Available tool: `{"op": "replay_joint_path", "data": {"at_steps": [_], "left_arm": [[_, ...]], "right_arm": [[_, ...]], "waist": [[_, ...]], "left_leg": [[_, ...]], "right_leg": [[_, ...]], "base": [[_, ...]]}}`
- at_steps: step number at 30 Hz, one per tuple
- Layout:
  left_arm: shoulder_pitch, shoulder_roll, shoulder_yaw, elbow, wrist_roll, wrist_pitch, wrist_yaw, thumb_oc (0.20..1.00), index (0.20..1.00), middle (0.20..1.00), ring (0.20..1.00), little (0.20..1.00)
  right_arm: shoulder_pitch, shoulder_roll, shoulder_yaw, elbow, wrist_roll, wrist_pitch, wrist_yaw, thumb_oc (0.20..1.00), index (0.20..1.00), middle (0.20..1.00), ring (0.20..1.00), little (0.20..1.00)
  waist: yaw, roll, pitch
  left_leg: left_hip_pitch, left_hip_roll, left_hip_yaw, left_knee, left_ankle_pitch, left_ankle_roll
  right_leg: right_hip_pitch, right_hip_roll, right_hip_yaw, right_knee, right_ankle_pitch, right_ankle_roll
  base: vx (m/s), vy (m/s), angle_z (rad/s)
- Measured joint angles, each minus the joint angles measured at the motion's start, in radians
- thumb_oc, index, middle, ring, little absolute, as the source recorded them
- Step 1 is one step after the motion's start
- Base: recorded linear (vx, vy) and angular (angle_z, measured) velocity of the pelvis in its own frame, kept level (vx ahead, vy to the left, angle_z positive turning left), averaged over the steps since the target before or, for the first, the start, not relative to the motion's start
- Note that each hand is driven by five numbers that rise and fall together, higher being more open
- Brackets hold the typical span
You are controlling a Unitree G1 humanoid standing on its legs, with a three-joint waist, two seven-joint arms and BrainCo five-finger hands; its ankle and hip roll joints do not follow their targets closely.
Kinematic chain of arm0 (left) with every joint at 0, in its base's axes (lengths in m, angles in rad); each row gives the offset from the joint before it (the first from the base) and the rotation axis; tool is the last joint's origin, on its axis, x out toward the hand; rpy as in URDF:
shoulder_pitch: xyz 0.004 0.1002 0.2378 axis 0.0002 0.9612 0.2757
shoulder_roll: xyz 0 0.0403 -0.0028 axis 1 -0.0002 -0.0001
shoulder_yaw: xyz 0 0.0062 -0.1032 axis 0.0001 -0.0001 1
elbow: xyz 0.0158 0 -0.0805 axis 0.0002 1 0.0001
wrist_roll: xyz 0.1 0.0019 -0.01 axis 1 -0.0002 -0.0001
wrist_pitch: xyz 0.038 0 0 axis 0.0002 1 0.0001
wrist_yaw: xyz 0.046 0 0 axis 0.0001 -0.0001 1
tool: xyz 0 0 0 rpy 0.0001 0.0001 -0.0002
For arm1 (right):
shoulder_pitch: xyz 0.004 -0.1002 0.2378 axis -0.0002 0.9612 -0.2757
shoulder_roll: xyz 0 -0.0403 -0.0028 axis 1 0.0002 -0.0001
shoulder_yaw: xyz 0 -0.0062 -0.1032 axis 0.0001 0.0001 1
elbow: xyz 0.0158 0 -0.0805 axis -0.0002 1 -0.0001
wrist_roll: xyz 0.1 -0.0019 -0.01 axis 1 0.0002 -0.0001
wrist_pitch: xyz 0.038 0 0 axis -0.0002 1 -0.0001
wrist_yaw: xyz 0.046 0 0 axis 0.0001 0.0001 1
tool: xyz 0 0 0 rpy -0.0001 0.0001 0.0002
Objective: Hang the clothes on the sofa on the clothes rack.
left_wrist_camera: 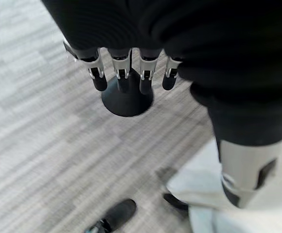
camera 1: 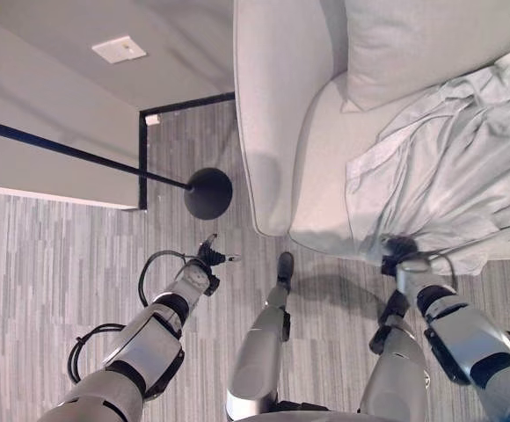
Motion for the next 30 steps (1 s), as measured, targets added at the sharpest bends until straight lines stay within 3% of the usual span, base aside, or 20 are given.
{"op": "replay_joint_path", "data": {"at_steps": [3, 4, 6, 8, 9, 11, 14, 18, 22, 27, 30], "left_arm": [[0.034, -0.028, -0.008, -0.021, 0.001, -0.001, 0.008, 1.000, 1.000, 1.000, 1.000, 1.000], [0.031, -0.065, -0.064, -0.041, 0.005, 0.044, 0.039, 1.000, 1.000, 1.000, 1.000, 1.000], [0.243, -0.064, -0.081, -0.211, 0.079, -0.066, 0.045, 1.000, 1.000, 1.000, 1.000, 1.000], [0.370, -0.059, -0.078, -0.252, 0.106, -0.066, 0.068, 1.000, 1.000, 1.000, 1.000, 1.000], [0.401, -0.025, -0.097, -0.285, 0.121, -0.058, 0.072, 1.000, 1.000, 1.000, 1.000, 1.000], [0.457, 0.034, -0.126, -0.306, 0.156, -0.051, 0.071, 1.000, 1.000, 1.000, 1.000, 1.000], [0.537, 0.075, -0.115, -0.319, 0.197, -0.033, 0.060, 1.000, 1.000, 1.000, 1.000, 1.000], [0.566, 0.062, -0.063, -0.264, 0.236, -0.027, 0.043, 1.000, 1.000, 1.000, 1.000, 1.000], [0.575, 0.063, -0.015, -0.220, 0.271, -0.020, 0.033, 1.000, 1.000, 1.000, 1.000, 1.000], [0.582, 0.060, 0.011, -0.198, 0.284, -0.018, 0.032, 1.000, 1.000, 1.000, 1.000, 1.000], [0.577, 0.055, 0.054, -0.151, 0.311, -0.011, 0.032, 1.000, 1.000, 1.000, 1.000, 1.000]], "right_arm": [[0.042, 0.078, 0.077, -0.098, 0.090, 0.009, 0.045, 0.200, 0.200, 0.200, 0.200, 0.200], [0.062, 0.086, 0.124, -0.139, 0.132, 0.016, 0.051, 0.200, 0.200, 0.200, 0.200, 0.200], [0.140, 0.142, 0.127, -0.215, 0.205, 0.001, 0.094, 0.200, 0.200, 0.200, 0.200, 0.200], [0.203, 0.121, 0.144, -0.318, 0.300, 0.003, 0.079, 0.200, 0.200, 0.200, 0.200, 0.200], [0.221, 0.095, 0.144, -0.381, 0.340, -0.006, 0.076, 0.200, 0.200, 0.200, 0.200, 0.200], [0.204, 0.088, 0.115, -0.409, 0.407, -0.025, 0.077, 0.200, 0.200, 0.200, 0.200, 0.200], [0.196, 0.084, 0.085, -0.485, 0.499, -0.064, 0.074, 0.200, 0.200, 0.200, 0.200, 0.200], [0.208, 0.098, 0.116, -0.675, 0.538, -0.074, 0.066, 0.200, 0.200, 0.200, 0.200, 0.200], [0.171, 0.117, 0.081, -0.857, 0.545, -0.101, 0.066, 0.200, 0.200, 0.200, 0.200, 0.200], [0.105, 0.113, -0.043, -1.005, 0.543, -0.152, 0.032, 0.200, 0.200, 0.200, 0.200, 0.200], [-0.014, 0.067, -0.091, -1.034, 0.540, -0.180, 0.008, 0.200, 0.200, 0.200, 0.200, 0.200]], "waist": [[0.005, -0.022, -0.010], [0.026, -0.025, -0.015], [0.051, -0.062, -0.061], [0.076, -0.049, -0.071], [0.108, -0.035, -0.079], [0.161, -0.025, -0.097], [0.188, -0.025, -0.147], [0.213, -0.080, -0.197], [0.224, -0.178, -0.261], [0.240, -0.237, -0.309], [0.242, -0.273, -0.341]], "left_leg": [[0.011, -0.003, -0.002, 0.000, -0.001, 0.000], [0.017, -0.006, -0.004, 0.014, -0.009, 0.006], [0.032, -0.016, -0.005, 0.015, -0.023, 0.006], [0.040, -0.017, -0.058, 0.015, -0.022, -0.003], [0.039, -0.016, -0.089, 0.011, -0.023, -0.009], [0.043, -0.024, -0.106, 0.012, -0.029, -0.006], [0.044, -0.068, -0.135, 0.017, -0.033, 0.002], [0.062, -0.097, -0.136, 0.017, -0.037, 0.013], [0.082, -0.110, -0.136, 0.027, -0.062, 0.017], [0.095, -0.119, -0.130, 0.061, -0.099, 0.019], [0.096, -0.115, -0.125, 0.096, -0.124, 0.020]], "right_leg": [[0.024, 0.000, -0.010, -0.011, -0.004, -0.012], [0.042, -0.004, -0.017, -0.017, -0.002, -0.011], [0.058, -0.013, -0.018, -0.024, -0.005, 0.003], [0.124, -0.002, -0.077, -0.049, -0.011, 0.008], [0.142, 0.000, -0.109, -0.043, -0.020, 0.010], [0.153, -0.008, -0.125, -0.022, -0.036, 0.010], [0.184, -0.043, -0.156, -0.021, -0.046, 0.021], [0.232, -0.055, -0.171, -0.072, -0.029, 0.033], [0.278, -0.057, -0.188, -0.113, -0.026, 0.033], [0.318, -0.055, -0.192, -0.142, -0.025, 0.032], [0.332, -0.046, -0.189, -0.148, -0.025, 0.033]], "base": [[0.00, 0.035, 0.06], [0.05, -0.076, 0.04], [-0.03, -0.151, 0.06], [0.01, -0.092, 0.70], [0.05, -0.022, 0.78], [0.04, -0.008, 0.41], [0.07, 0.061, 0.44], [0.07, 0.035, 0.11], [0.10, 0.041, 0.07], [0.08, 0.017, -0.02], [0.06, -0.001, -0.06]]}}
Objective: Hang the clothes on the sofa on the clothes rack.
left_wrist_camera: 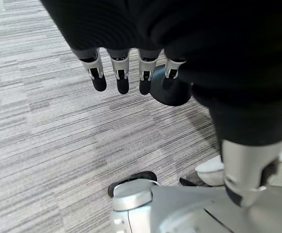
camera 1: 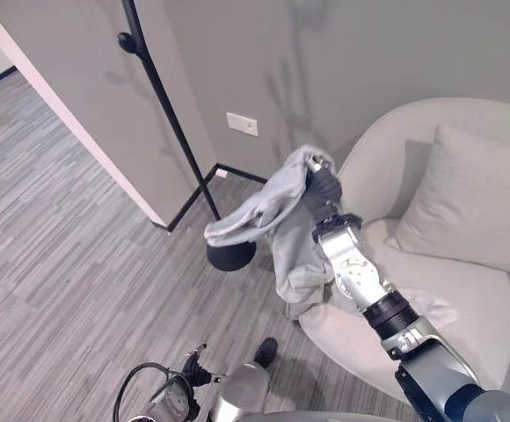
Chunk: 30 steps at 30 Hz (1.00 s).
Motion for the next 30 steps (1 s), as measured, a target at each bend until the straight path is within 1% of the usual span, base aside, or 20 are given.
{"op": "replay_joint_path", "data": {"at_steps": [1, 2, 3, 4, 5, 6, 7, 8, 10, 12, 13, 14, 17, 20, 21, 23, 24, 26, 27, 30], "left_arm": [[-0.005, 0.000, 0.000, 0.008, 0.000, 0.003, 0.000, 1.000, 1.000, 1.000, 1.000, 1.000], [-0.003, -0.002, 0.002, 0.012, -0.001, 0.006, -0.001, 1.000, 1.000, 1.000, 1.000, 1.000], [-0.002, -0.015, 0.048, 0.042, -0.002, 0.004, -0.001, 1.000, 1.000, 1.000, 1.000, 1.000], [-0.002, -0.023, 0.084, 0.064, -0.002, 0.003, 0.000, 1.000, 1.000, 1.000, 1.000, 1.000], [-0.005, -0.021, 0.100, 0.076, -0.005, 0.012, 0.004, 1.000, 1.000, 1.000, 1.000, 1.000], [0.012, -0.007, 0.105, 0.071, -0.011, 0.014, 0.002, 1.000, 1.000, 1.000, 1.000, 1.000], [0.014, -0.007, 0.110, 0.070, -0.019, 0.014, 0.003, 1.000, 1.000, 1.000, 1.000, 1.000], [0.020, -0.005, 0.112, 0.071, -0.044, 0.013, 0.004, 1.000, 1.000, 1.000, 1.000, 1.000], [0.006, -0.005, 0.114, 0.061, -0.089, 0.011, 0.005, 1.000, 1.000, 1.000, 1.000, 1.000], [0.002, -0.001, 0.114, 0.065, -0.108, 0.011, 0.007, 1.000, 1.000, 1.000, 1.000, 1.000], [0.000, -0.001, 0.126, 0.067, -0.126, 0.012, 0.007, 1.000, 1.000, 1.000, 1.000, 1.000], [-0.003, 0.001, 0.148, 0.067, -0.136, 0.012, 0.010, 1.000, 1.000, 1.000, 1.000, 1.000], [-0.008, 0.026, 0.151, 0.023, -0.181, 0.012, 0.020, 1.000, 1.000, 1.000, 1.000, 1.000], [-0.004, 0.048, 0.151, -0.068, -0.227, 0.004, 0.019, 1.000, 1.000, 1.000, 1.000, 1.000], [-0.004, 0.057, 0.152, -0.111, -0.249, 0.005, 0.019, 1.000, 1.000, 1.000, 1.000, 1.000], [0.000, 0.071, 0.152, -0.181, -0.282, -0.001, 0.014, 1.000, 1.000, 1.000, 1.000, 1.000], [0.002, 0.083, 0.152, -0.251, -0.313, -0.001, 0.008, 1.000, 1.000, 1.000, 1.000, 1.000], [0.004, 0.097, 0.165, -0.321, -0.338, -0.006, 0.004, 1.000, 1.000, 1.000, 1.000, 1.000], [0.002, 0.102, 0.177, -0.334, -0.356, -0.019, 0.003, 1.000, 1.000, 1.000, 1.000, 1.000], [-0.008, 0.122, 0.196, -0.338, -0.378, -0.019, 0.004, 1.000, 1.000, 1.000, 1.000, 1.000]], "right_arm": [[-0.016, -0.001, -0.022, -0.011, -0.012, -0.025, -0.002, 0.200, 0.200, 0.200, 0.200, 0.200], [-0.038, -0.012, -0.024, -0.013, -0.019, -0.031, -0.004, 0.200, 0.200, 0.200, 0.200, 0.200], [-0.073, -0.044, -0.023, -0.014, -0.018, -0.020, -0.016, 0.200, 0.200, 0.200, 0.200, 0.200], [-0.099, -0.071, -0.023, -0.015, -0.018, -0.016, -0.024, 0.200, 0.200, 0.200, 0.200, 0.200], [-0.129, -0.090, -0.027, -0.020, -0.021, -0.020, -0.026, 0.200, 0.200, 0.200, 0.200, 0.200], [-0.168, -0.098, -0.058, -0.023, -0.028, -0.039, -0.028, 0.200, 0.200, 0.200, 0.200, 0.200], [-0.192, -0.109, -0.057, -0.023, -0.028, -0.038, -0.029, 0.200, 0.200, 0.200, 0.200, 0.200], [-0.220, -0.116, -0.055, -0.023, -0.028, -0.039, -0.037, 0.200, 0.200, 0.200, 0.200, 0.200], [-0.285, -0.144, -0.053, -0.020, -0.028, -0.048, -0.048, 0.200, 0.200, 0.200, 0.200, 0.200], [-0.323, -0.147, -0.054, -0.006, -0.028, -0.057, -0.049, 0.200, 0.200, 0.200, 0.200, 0.200], [-0.352, -0.149, -0.051, 0.011, -0.026, -0.056, -0.049, 0.200, 0.200, 0.200, 0.200, 0.200], [-0.396, -0.152, -0.050, 0.046, -0.025, -0.057, -0.053, 0.200, 0.200, 0.200, 0.200, 0.200], [-0.512, -0.162, -0.049, 0.113, -0.024, -0.060, -0.069, 0.200, 0.200, 0.200, 0.200, 0.200], [-0.558, -0.163, -0.044, 0.134, -0.024, -0.074, -0.082, 0.200, 0.200, 0.200, 0.200, 0.200], [-0.568, -0.163, -0.044, 0.138, -0.023, -0.077, -0.084, 0.200, 0.200, 0.200, 0.200, 0.200], [-0.591, -0.163, -0.040, 0.171, -0.020, -0.077, -0.086, 0.200, 0.200, 0.200, 0.200, 0.200], [-0.618, -0.162, -0.037, 0.215, -0.014, -0.077, -0.089, 0.200, 0.200, 0.200, 0.200, 0.200], [-0.660, -0.152, -0.036, 0.287, -0.012, -0.076, -0.093, 0.200, 0.200, 0.200, 0.200, 0.200], [-0.678, -0.142, -0.036, 0.316, -0.009, -0.076, -0.094, 0.200, 0.200, 0.200, 0.200, 0.200], [-0.749, -0.115, -0.037, 0.429, 0.012, -0.073, -0.106, 0.200, 0.200, 0.200, 0.200, 0.200]], "waist": [[-0.002, -0.009, -0.006], [-0.006, -0.019, -0.012], [-0.006, -0.025, -0.014], [-0.002, -0.033, -0.020], [0.001, -0.048, -0.031], [-0.006, -0.068, -0.045], [-0.004, -0.071, -0.047], [-0.005, -0.076, -0.050], [-0.019, -0.089, -0.058], [-0.022, -0.103, -0.068], [-0.026, -0.109, -0.070], [-0.026, -0.114, -0.074], [-0.032, -0.135, -0.089], [-0.031, -0.140, -0.097], [-0.034, -0.153, -0.107], [-0.033, -0.153, -0.107], [-0.036, -0.156, -0.109], [-0.035, -0.155, -0.109], [-0.036, -0.154, -0.111], [-0.050, -0.155, -0.123]], "left_leg": [[0.000, 0.003, 0.003, 0.006, -0.002, 0.002], [0.001, 0.006, 0.008, 0.016, -0.014, 0.001], [0.002, 0.009, 0.014, 0.029, -0.027, -0.008], [0.004, 0.012, 0.018, 0.032, -0.030, -0.006], [0.008, 0.015, 0.023, 0.033, -0.028, -0.001], [0.021, 0.022, 0.043, 0.045, -0.046, -0.003], [0.024, 0.024, 0.049, 0.052, -0.053, -0.007], [0.031, 0.026, 0.056, 0.053, -0.052, -0.002], [0.035, 0.035, 0.063, 0.073, -0.066, -0.002], [0.042, 0.039, 0.074, 0.075, -0.074, -0.006], [0.050, 0.042, 0.080, 0.077, -0.080, -0.011], [0.050, 0.045, 0.083, 0.079, -0.084, -0.010], [0.070, 0.055, 0.102, 0.078, -0.088, -0.005], [0.087, 0.059, 0.106, 0.076, -0.096, -0.001], [0.096, 0.062, 0.110, 0.077, -0.096, -0.001], [0.102, 0.067, 0.113, 0.075, -0.096, -0.002], [0.107, 0.068, 0.118, 0.076, -0.097, -0.002], [0.117, 0.070, 0.126, 0.074, -0.097, -0.002], [0.120, 0.071, 0.129, 0.075, -0.097, -0.004], [0.127, 0.072, 0.132, 0.076, -0.100, -0.009]], "right_leg": [[0.000, 0.002, 0.002, 0.000, -0.001, -0.001], [0.002, 0.005, 0.004, -0.001, -0.001, -0.003], [0.005, 0.009, 0.008, -0.001, -0.002, -0.003], [0.005, 0.010, 0.012, -0.002, -0.002, -0.003], [0.006, 0.013, 0.022, -0.007, 0.003, 0.004], [0.009, 0.015, 0.039, -0.007, 0.006, 0.010], [0.012, 0.016, 0.048, -0.007, 0.007, 0.010], [0.013, 0.017, 0.057, -0.007, 0.010, 0.008], [0.022, 0.024, 0.059, -0.007, 0.015, 0.001], [0.021, 0.025, 0.069, -0.008, 0.014, -0.002], [0.023, 0.026, 0.082, -0.008, 0.014, -0.002], [0.024, 0.029, 0.086, -0.010, 0.006, -0.015], [0.025, 0.037, 0.107, -0.025, 0.005, -0.018], [0.040, 0.040, 0.111, -0.030, 0.005, -0.016], [0.045, 0.041, 0.115, -0.030, 0.005, -0.016], [0.049, 0.045, 0.118, -0.030, 0.005, -0.016], [0.053, 0.045, 0.121, -0.030, 0.005, -0.016], [0.054, 0.045, 0.134, -0.030, 0.006, -0.015], [0.056, 0.045, 0.138, -0.030, 0.006, -0.015], [0.057, 0.046, 0.143, -0.032, 0.007, -0.015]], "base": [[0.08, -0.002, -0.10], [0.07, -0.011, -0.15], [0.03, -0.004, -0.16], [0.03, 0.003, -0.17], [0.06, -0.002, -0.33], [-0.02, 0.041, -0.35], [-0.03, 0.034, -0.37], [-0.04, 0.038, -0.25], [0.04, -0.002, -0.14], [0.04, -0.002, -0.15], [0.03, 0.000, -0.22], [0.04, 0.000, -0.18], [0.04, 0.008, -0.20], [0.03, 0.011, -0.10], [0.03, 0.011, -0.08], [0.02, 0.014, -0.08], [0.02, 0.011, -0.08], [0.00, 0.013, -0.12], [0.01, 0.011, -0.12], [0.01, 0.019, -0.07]]}}
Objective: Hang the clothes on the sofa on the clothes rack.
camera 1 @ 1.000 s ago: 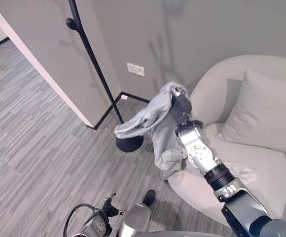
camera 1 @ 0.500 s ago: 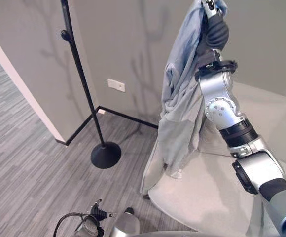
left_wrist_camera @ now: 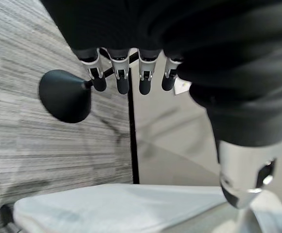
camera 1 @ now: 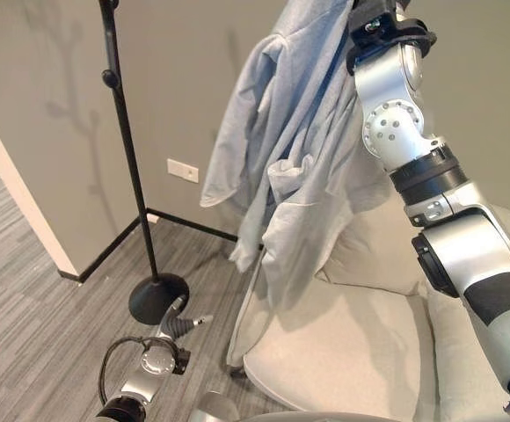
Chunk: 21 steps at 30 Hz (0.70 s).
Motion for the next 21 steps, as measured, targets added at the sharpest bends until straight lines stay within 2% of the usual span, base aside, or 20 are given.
{"op": "replay_joint_path", "data": {"at_steps": [5, 9, 12, 13, 15, 16, 17, 18, 19, 20, 21], "left_arm": [[0.008, 0.029, 0.005, -0.043, -0.016, 0.002, 0.005, 1.000, 1.000, 1.000, 1.000, 1.000], [-0.010, 0.042, 0.005, -0.140, -0.012, -0.005, 0.061, 1.000, 1.000, 1.000, 1.000, 1.000], [-0.083, 0.043, -0.059, -0.149, 0.047, -0.025, 0.123, 1.000, 1.000, 1.000, 1.000, 1.000], [-0.116, 0.028, -0.101, -0.149, 0.080, -0.039, 0.140, 1.000, 1.000, 1.000, 1.000, 1.000], [-0.193, 0.031, -0.205, -0.116, 0.129, -0.036, 0.184, 1.000, 1.000, 1.000, 1.000, 1.000], [-0.202, 0.014, -0.209, -0.118, 0.148, -0.044, 0.191, 1.000, 1.000, 1.000, 1.000, 1.000], [-0.229, -0.022, -0.251, -0.113, 0.171, -0.042, 0.211, 1.000, 1.000, 1.000, 1.000, 1.000], [-0.235, -0.022, -0.261, -0.108, 0.176, -0.041, 0.213, 1.000, 1.000, 1.000, 1.000, 1.000], [-0.299, -0.059, -0.346, -0.048, 0.187, -0.038, 0.225, 1.000, 1.000, 1.000, 1.000, 1.000], [-0.322, -0.071, -0.371, -0.020, 0.187, -0.039, 0.226, 1.000, 1.000, 1.000, 1.000, 1.000], [-0.343, -0.120, -0.387, 0.001, 0.186, -0.038, 0.233, 1.000, 1.000, 1.000, 1.000, 1.000]], "right_arm": [[-0.037, 0.015, 0.000, 0.034, 0.013, 0.001, -0.013, 0.200, 0.200, 0.200, 0.200, 0.200], [-0.040, 0.038, 0.055, 0.029, 0.012, 0.001, -0.023, 0.200, 0.200, 0.200, 0.200, 0.200], [-0.040, 0.071, 0.101, 0.022, 0.010, 0.003, -0.035, 0.200, 0.200, 0.200, 0.200, 0.200], [-0.040, 0.073, 0.116, 0.015, 0.009, 0.001, -0.045, 0.200, 0.200, 0.200, 0.200, 0.200], [-0.040, 0.087, 0.122, -0.003, 0.009, 0.001, -0.055, 0.200, 0.200, 0.200, 0.200, 0.200], [-0.040, 0.097, 0.123, -0.017, 0.008, 0.001, -0.057, 0.200, 0.200, 0.200, 0.200, 0.200], [-0.040, 0.112, 0.130, -0.030, 0.003, -0.001, -0.061, 0.200, 0.200, 0.200, 0.200, 0.200], [-0.039, 0.112, 0.132, -0.030, 0.003, -0.002, -0.062, 0.200, 0.200, 0.200, 0.200, 0.200], [-0.039, 0.142, 0.168, -0.043, 0.003, 0.000, -0.066, 0.200, 0.200, 0.200, 0.200, 0.200], [-0.039, 0.148, 0.178, -0.049, 0.003, 0.000, -0.067, 0.200, 0.200, 0.200, 0.200, 0.200], [-0.039, 0.155, 0.196, -0.053, 0.004, -0.002, -0.068, 0.200, 0.200, 0.200, 0.200, 0.200]], "waist": [[-0.008, -0.005, -0.018], [-0.021, -0.004, -0.022], [-0.050, -0.010, -0.031], [-0.069, -0.024, -0.043], [-0.064, -0.026, -0.050], [-0.070, -0.028, -0.053], [-0.097, -0.030, -0.056], [-0.103, -0.030, -0.057], [-0.118, -0.027, -0.071], [-0.123, -0.025, -0.072], [-0.140, -0.023, -0.078]], "left_leg": [[0.018, 0.002, 0.005, -0.012, 0.008, 0.001], [0.046, 0.010, 0.021, -0.029, 0.010, -0.003], [0.058, 0.012, 0.030, -0.039, 0.011, -0.004], [0.064, 0.013, 0.035, -0.040, 0.010, -0.006], [0.067, 0.014, 0.043, -0.049, 0.018, -0.004], [0.068, 0.014, 0.048, -0.048, 0.018, -0.004], [0.079, 0.013, 0.054, -0.050, 0.017, -0.003], [0.080, 0.014, 0.055, -0.050, 0.017, -0.003], [0.081, 0.014, 0.062, -0.051, 0.013, -0.007], [0.087, 0.016, 0.071, -0.051, 0.013, -0.007], [0.091, 0.017, 0.080, -0.052, 0.009, -0.003]], "right_leg": [[0.011, 0.003, 0.004, -0.010, 0.006, 0.001], [0.018, 0.008, 0.023, -0.012, 0.006, 0.000], [0.021, 0.007, 0.032, -0.010, 0.006, 0.000], [0.018, 0.007, 0.038, -0.010, 0.007, 0.000], [0.018, 0.007, 0.049, -0.010, 0.019, 0.012], [0.017, 0.006, 0.053, -0.011, 0.021, 0.013], [0.015, 0.005, 0.058, -0.012, 0.022, 0.012], [0.014, 0.005, 0.060, -0.011, 0.022, 0.012], [0.010, 0.004, 0.073, -0.010, 0.022, 0.012], [0.008, 0.004, 0.079, -0.010, 0.022, 0.011], [0.004, 0.003, 0.090, -0.009, 0.018, 0.002]], "base": [[0.00, 0.004, -0.02], [-0.01, 0.010, -0.12], [-0.02, 0.006, -0.11], [-0.02, 0.006, -0.10], [-0.01, 0.008, -0.13], [-0.01, 0.008, -0.17], [-0.01, 0.002, -0.11], [-0.01, 0.002, -0.14], [-0.01, 0.001, -0.17], [-0.01, 0.003, -0.26], [-0.01, 0.001, -0.22]]}}
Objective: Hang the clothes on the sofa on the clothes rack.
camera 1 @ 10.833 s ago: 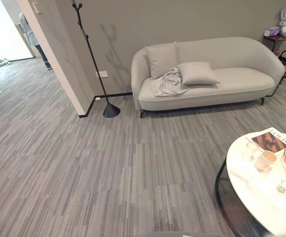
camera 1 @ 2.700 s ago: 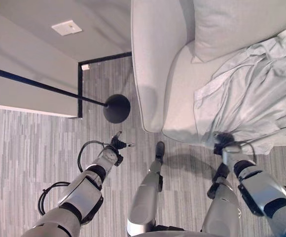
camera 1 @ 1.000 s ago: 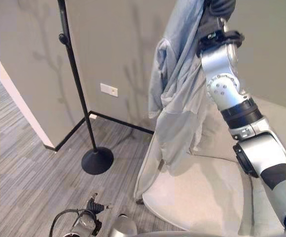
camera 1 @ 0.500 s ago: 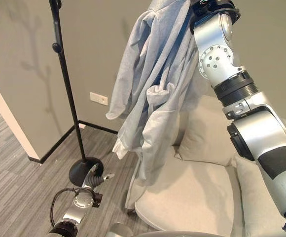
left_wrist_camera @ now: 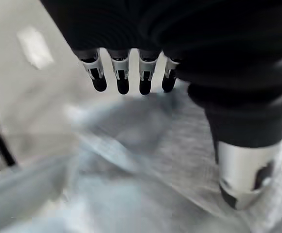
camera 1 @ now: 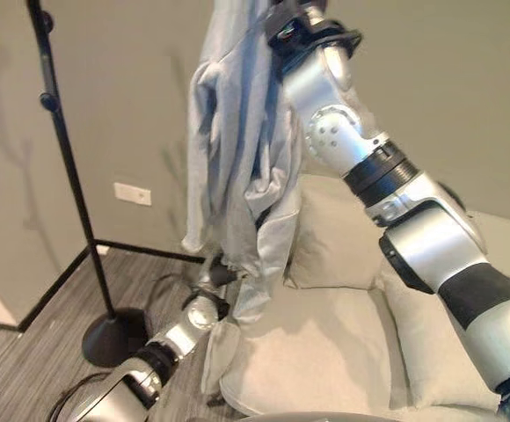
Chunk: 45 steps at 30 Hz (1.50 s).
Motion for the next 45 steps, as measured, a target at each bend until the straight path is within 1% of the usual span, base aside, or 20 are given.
{"op": "replay_joint_path", "data": {"at_steps": [2, 6, 7, 9, 10, 11, 12, 14, 15, 19, 23, 28, 34, 37, 39, 40, 42, 43, 44, 45], "left_arm": [[-0.057, -0.045, -0.066, 0.082, 0.000, 0.001, 0.001, 1.000, 1.000, 1.000, 1.000, 1.000], [-0.108, -0.126, -0.088, 0.172, -0.005, 0.010, 0.004, 1.000, 1.000, 1.000, 1.000, 1.000], [-0.146, -0.151, -0.100, 0.198, -0.005, 0.013, 0.002, 1.000, 1.000, 1.000, 1.000, 1.000], [-0.181, -0.173, -0.102, 0.229, -0.005, 0.016, 0.002, 1.000, 1.000, 1.000, 1.000, 1.000], [-0.192, -0.184, -0.101, 0.230, -0.008, 0.017, 0.004, 0.956, 0.956, 0.956, 0.956, 0.956], [-0.208, -0.190, -0.100, 0.252, -0.010, 0.019, 0.008, 0.438, 0.438, 0.438, 0.438, 0.438], [-0.225, -0.190, -0.096, 0.277, -0.010, 0.021, 0.010, 0.200, 0.200, 0.200, 0.200, 0.200], [-0.250, -0.194, -0.095, 0.307, -0.035, 0.027, 0.021, 0.200, 0.200, 0.200, 0.200, 0.200], [-0.264, -0.190, -0.079, 0.338, -0.054, 0.031, 0.033, 0.200, 0.200, 0.200, 0.200, 0.200], [-0.266, -0.188, -0.020, 0.365, -0.106, 0.044, 0.074, 0.200, 0.200, 0.200, 0.200, 0.200], [-0.265, -0.185, -0.019, 0.365, -0.125, 0.046, 0.103, 0.200, 0.200, 0.200, 0.200, 0.200], [-0.262, -0.177, -0.010, 0.365, -0.162, 0.046, 0.120, 0.200, 0.200, 0.200, 0.200, 0.200], [-0.201, -0.114, 0.027, 0.284, -0.166, 0.040, 0.156, 0.200, 0.200, 0.200, 0.200, 0.200], [-0.106, -0.043, 0.074, 0.120, -0.162, 0.025, 0.186, 0.200, 0.200, 0.200, 0.200, 0.200], [-0.015, 0.016, 0.137, -0.060, -0.158, 0.022, 0.196, 0.200, 0.200, 0.200, 0.200, 0.200], [0.065, 0.080, 0.190, -0.219, -0.133, 0.000, 0.215, 0.200, 0.200, 0.200, 0.200, 0.200], [0.137, 0.130, 0.272, -0.339, -0.094, -0.001, 0.223, 0.200, 0.200, 0.200, 0.200, 0.200], [0.186, 0.188, 0.343, -0.432, -0.049, -0.012, 0.240, 0.200, 0.200, 0.200, 0.200, 0.200], [0.196, 0.224, 0.378, -0.449, -0.019, -0.012, 0.247, 0.200, 0.200, 0.200, 0.200, 0.200], [0.219, 0.253, 0.429, -0.481, 0.011, -0.011, 0.248, 0.200, 0.200, 0.200, 0.200, 0.200]], "right_arm": [[0.000, 0.027, 0.006, -0.002, 0.000, 0.000, -0.006, 0.200, 0.200, 0.200, 0.200, 0.200], [0.003, 0.052, 0.040, -0.020, 0.008, -0.001, -0.009, 0.200, 0.200, 0.200, 0.200, 0.200], [0.004, 0.081, 0.049, -0.052, 0.009, -0.001, -0.011, 0.200, 0.200, 0.200, 0.200, 0.200], [0.004, 0.081, 0.069, -0.064, 0.009, -0.004, -0.011, 0.200, 0.200, 0.200, 0.200, 0.200], [0.004, 0.081, 0.080, -0.066, 0.009, -0.004, -0.011, 0.200, 0.200, 0.200, 0.200, 0.200], [0.006, 0.082, 0.080, -0.069, 0.009, -0.004, -0.011, 0.200, 0.200, 0.200, 0.200, 0.200], [0.006, 0.082, 0.080, -0.071, 0.009, -0.004, -0.011, 0.200, 0.200, 0.200, 0.200, 0.200], [0.006, 0.082, 0.081, -0.071, 0.009, -0.004, -0.013, 0.200, 0.200, 0.200, 0.200, 0.200], [0.006, 0.082, 0.084, -0.072, 0.010, -0.004, -0.017, 0.200, 0.200, 0.200, 0.200, 0.200], [0.006, 0.080, 0.124, -0.090, 0.010, -0.005, -0.022, 0.200, 0.200, 0.200, 0.200, 0.200], [0.006, 0.072, 0.125, -0.112, 0.011, -0.005, -0.027, 0.200, 0.200, 0.200, 0.200, 0.200], [0.006, 0.067, 0.125, -0.111, 0.011, -0.005, -0.034, 0.200, 0.200, 0.200, 0.200, 0.200], [0.006, 0.022, 0.124, -0.116, 0.009, -0.006, -0.051, 0.200, 0.200, 0.200, 0.200, 0.200], [0.023, -0.039, 0.123, -0.185, 0.006, -0.024, -0.068, 0.200, 0.200, 0.200, 0.200, 0.200], [0.044, -0.085, 0.122, -0.251, -0.007, -0.027, -0.070, 0.200, 0.200, 0.200, 0.200, 0.200], [0.081, -0.165, 0.116, -0.334, -0.041, -0.045, -0.070, 0.200, 0.200, 0.200, 0.200, 0.200], [0.120, -0.225, 0.094, -0.409, -0.083, -0.047, -0.071, 0.200, 0.200, 0.200, 0.200, 0.200], [0.161, -0.290, 0.071, -0.485, -0.125, -0.061, -0.070, 0.200, 0.200, 0.200, 0.200, 0.200], [0.172, -0.318, 0.065, -0.508, -0.150, -0.066, -0.069, 0.200, 0.200, 0.200, 0.200, 0.200], [0.186, -0.344, 0.057, -0.534, -0.166, -0.066, -0.068, 0.200, 0.200, 0.200, 0.200, 0.200]], "waist": [[-0.016, 0.005, -0.009], [-0.051, 0.005, -0.031], [-0.065, 0.010, -0.036], [-0.085, 0.009, -0.042], [-0.097, 0.009, -0.047], [-0.105, 0.008, -0.050], [-0.103, 0.008, -0.053], [-0.116, 0.010, -0.056], [-0.117, 0.014, -0.059], [-0.130, 0.026, -0.065], [-0.134, 0.026, -0.066], [-0.133, 0.027, -0.064], [-0.116, 0.032, -0.061], [-0.108, 0.035, -0.057], [-0.101, 0.037, -0.052], [-0.090, 0.037, -0.044], [-0.068, 0.042, -0.033], [-0.055, 0.043, -0.017], [-0.038, 0.048, -0.006], [-0.034, 0.051, 0.003]], "left_leg": [[0.002, 0.002, 0.004, 0.000, 0.000, 0.000], [0.007, 0.005, 0.021, -0.002, -0.001, 0.000], [0.007, 0.006, 0.026, -0.003, 0.004, 0.005], [0.008, 0.007, 0.029, -0.004, 0.004, 0.005], [0.010, 0.008, 0.031, -0.007, 0.004, 0.005], [0.011, 0.008, 0.035, -0.012, 0.003, 0.004], [0.012, 0.008, 0.033, -0.018, 0.004, 0.005], [0.018, 0.008, 0.038, -0.022, 0.009, 0.000], [0.037, 0.010, 0.056, -0.038, 0.010, 0.001], [0.067, 0.010, 0.078, -0.071, 0.017, 0.002], [0.078, 0.009, 0.085, -0.090, 0.027, 0.003], [0.092, 0.008, 0.085, -0.124, 0.044, 0.002], [0.106, 0.003, 0.083, -0.159, 0.060, 0.003], [0.108, -0.005, 0.080, -0.174, 0.065, 0.009], [0.108, -0.007, 0.079, -0.174, 0.067, 0.008], [0.108, -0.008, 0.077, -0.174, 0.066, 0.009], [0.109, -0.013, 0.070, -0.174, 0.065, 0.010], [0.109, -0.015, 0.066, -0.174, 0.059, 0.010], [0.108, -0.018, 0.060, -0.174, 0.058, 0.011], [0.108, -0.019, 0.056, -0.174, 0.058, 0.012]], "right_leg": [[-0.005, 0.000, 0.012, 0.002, 0.000, 0.000], [-0.015, 0.000, 0.024, 0.005, 0.000, 0.000], [-0.025, 0.000, 0.038, 0.011, 0.002, 0.002], [-0.027, 0.000, 0.040, 0.014, 0.004, 0.005], [-0.026, 0.000, 0.043, 0.014, 0.005, 0.007], [-0.032, 0.000, 0.045, 0.016, 0.005, 0.007], [-0.035, 0.000, 0.045, 0.016, 0.005, 0.008], [-0.036, 0.000, 0.051, 0.018, 0.010, 0.016], [-0.039, 0.000, 0.070, 0.018, 0.011, 0.018], [-0.040, -0.001, 0.088, 0.018, 0.012, 0.018], [-0.038, -0.001, 0.095, 0.018, 0.012, 0.018], [-0.036, -0.001, 0.094, 0.018, 0.012, 0.018], [-0.036, -0.004, 0.090, 0.016, 0.012, 0.018], [-0.035, -0.010, 0.084, 0.013, 0.012, 0.019], [-0.034, -0.013, 0.080, 0.013, 0.012, 0.020], [-0.029, -0.014, 0.071, 0.012, 0.012, 0.020], [-0.021, -0.018, 0.065, 0.010, 0.010, 0.023], [-0.020, -0.021, 0.063, 0.011, 0.009, 0.026], [-0.016, -0.024, 0.057, 0.009, 0.010, 0.028], [-0.013, -0.026, 0.051, 0.010, 0.010, 0.028]], "base": [[0.00, -0.002, -0.16], [0.01, 0.004, -0.11], [0.00, 0.006, -0.18], [0.00, 0.004, -0.09], [0.00, 0.003, -0.03], [0.00, 0.002, -0.05], [0.01, 0.006, -0.05], [0.01, 0.001, -0.14], [0.01, -0.005, -0.28], [0.01, 0.001, -0.18], [0.01, 0.001, -0.04], [0.00, 0.000, 0.00], [-0.01, 0.006, 0.00], [-0.05, 0.053, 0.04], [-0.05, 0.046, 0.05], [-0.05, 0.051, 0.12], [-0.05, 0.054, 0.11], [-0.04, 0.054, 0.09], [-0.05, 0.054, 0.12], [-0.05, 0.043, 0.18]]}}
